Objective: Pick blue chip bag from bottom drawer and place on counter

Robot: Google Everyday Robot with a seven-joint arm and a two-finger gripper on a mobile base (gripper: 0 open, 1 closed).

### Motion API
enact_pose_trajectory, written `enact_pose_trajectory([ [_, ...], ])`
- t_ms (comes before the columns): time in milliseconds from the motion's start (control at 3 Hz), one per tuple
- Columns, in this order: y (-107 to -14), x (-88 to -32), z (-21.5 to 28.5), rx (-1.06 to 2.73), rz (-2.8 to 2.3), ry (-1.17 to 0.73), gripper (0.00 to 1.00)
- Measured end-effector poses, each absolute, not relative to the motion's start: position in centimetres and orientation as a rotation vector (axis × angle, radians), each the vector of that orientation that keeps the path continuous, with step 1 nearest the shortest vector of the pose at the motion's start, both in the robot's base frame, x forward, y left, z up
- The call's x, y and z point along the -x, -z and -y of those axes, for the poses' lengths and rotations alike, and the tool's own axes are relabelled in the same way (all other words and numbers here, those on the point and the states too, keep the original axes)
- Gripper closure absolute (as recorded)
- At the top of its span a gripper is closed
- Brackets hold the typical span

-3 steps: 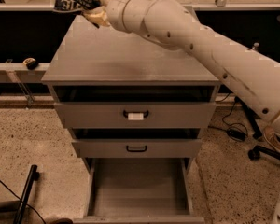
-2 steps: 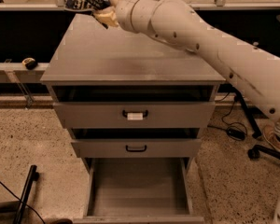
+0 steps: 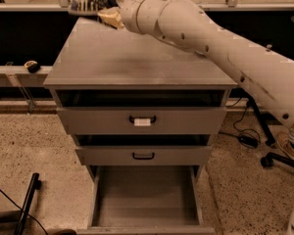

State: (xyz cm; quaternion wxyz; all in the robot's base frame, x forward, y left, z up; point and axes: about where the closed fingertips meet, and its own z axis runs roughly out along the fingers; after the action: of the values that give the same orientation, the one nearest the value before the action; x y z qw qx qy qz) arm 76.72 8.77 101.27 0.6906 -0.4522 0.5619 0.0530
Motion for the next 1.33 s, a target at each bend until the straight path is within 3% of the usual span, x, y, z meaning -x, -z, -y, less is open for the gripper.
enact_pose_trajectory([
  [333, -101.3, -76.7, -8.8, 1.013, -1.256, -0.118, 0.0],
  [1000, -102.6, -74.9, -9.3, 1.114, -1.296, -0.113, 0.0],
  [1333, -103.1, -73.5, -4.6, 1.177, -1.368, -0.099, 0.0],
])
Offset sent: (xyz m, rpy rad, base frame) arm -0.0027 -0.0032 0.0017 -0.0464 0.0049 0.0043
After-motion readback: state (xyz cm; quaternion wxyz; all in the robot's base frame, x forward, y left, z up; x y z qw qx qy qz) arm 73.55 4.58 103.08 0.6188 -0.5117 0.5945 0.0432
